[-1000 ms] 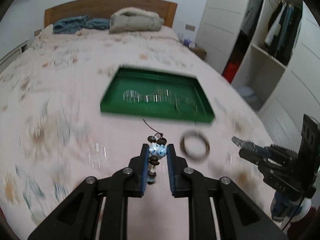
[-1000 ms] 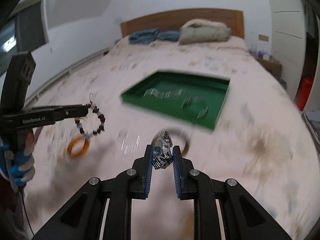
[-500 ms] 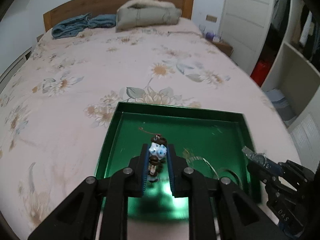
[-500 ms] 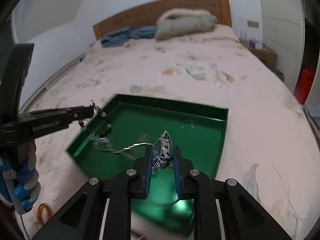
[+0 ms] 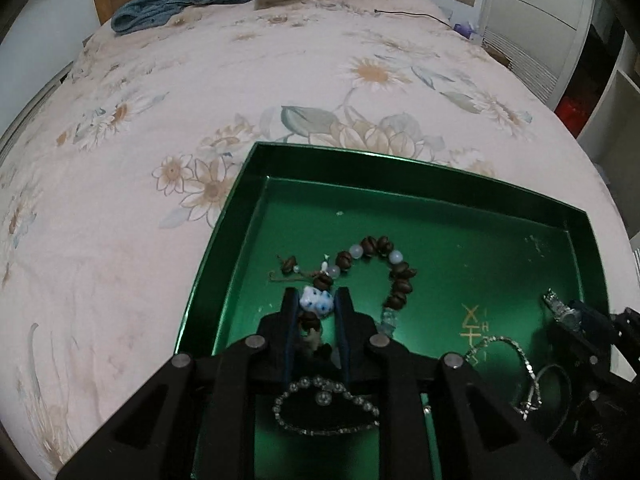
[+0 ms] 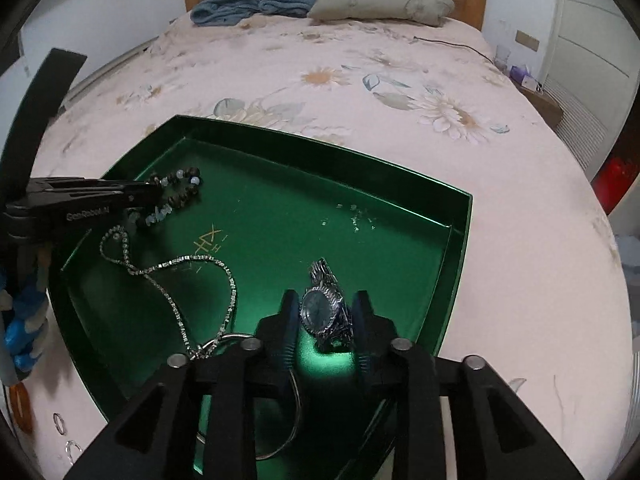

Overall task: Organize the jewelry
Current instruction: 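Carry bracelet and watch into the green tray and open both tools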

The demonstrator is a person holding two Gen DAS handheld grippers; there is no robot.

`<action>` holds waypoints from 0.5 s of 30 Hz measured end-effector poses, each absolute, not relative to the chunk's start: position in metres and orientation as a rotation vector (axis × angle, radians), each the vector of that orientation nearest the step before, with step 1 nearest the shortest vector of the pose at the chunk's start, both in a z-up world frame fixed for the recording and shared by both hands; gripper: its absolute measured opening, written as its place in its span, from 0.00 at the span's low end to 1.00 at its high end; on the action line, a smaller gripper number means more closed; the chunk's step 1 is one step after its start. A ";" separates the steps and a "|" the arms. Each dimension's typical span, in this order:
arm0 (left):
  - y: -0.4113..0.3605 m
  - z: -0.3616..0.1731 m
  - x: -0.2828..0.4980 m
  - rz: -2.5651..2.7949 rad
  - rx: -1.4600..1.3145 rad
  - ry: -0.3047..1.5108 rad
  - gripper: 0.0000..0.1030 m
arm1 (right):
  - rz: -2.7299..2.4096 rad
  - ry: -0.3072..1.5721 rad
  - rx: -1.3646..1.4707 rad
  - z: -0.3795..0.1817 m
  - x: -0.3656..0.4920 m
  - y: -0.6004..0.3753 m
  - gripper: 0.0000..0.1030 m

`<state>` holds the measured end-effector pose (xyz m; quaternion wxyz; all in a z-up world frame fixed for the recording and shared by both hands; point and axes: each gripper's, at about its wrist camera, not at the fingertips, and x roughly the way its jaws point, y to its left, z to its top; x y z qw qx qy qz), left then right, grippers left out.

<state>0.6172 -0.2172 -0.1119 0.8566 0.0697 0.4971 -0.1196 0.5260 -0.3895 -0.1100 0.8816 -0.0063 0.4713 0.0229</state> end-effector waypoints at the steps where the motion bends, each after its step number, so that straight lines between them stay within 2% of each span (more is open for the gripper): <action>1: -0.217 -0.108 0.614 -0.255 0.153 1.030 0.17 | 0.048 0.981 -0.015 -0.107 0.525 -0.389 0.35; 4: -0.212 -0.088 0.599 -0.275 0.156 0.980 0.20 | 0.053 0.952 0.001 -0.093 0.515 -0.388 0.42; 9: -0.192 -0.040 0.552 -0.289 0.138 0.870 0.21 | 0.056 0.858 0.057 -0.057 0.472 -0.383 0.43; 15: -0.163 -0.002 0.454 -0.277 0.162 0.758 0.21 | 0.065 0.772 0.111 -0.026 0.386 -0.359 0.43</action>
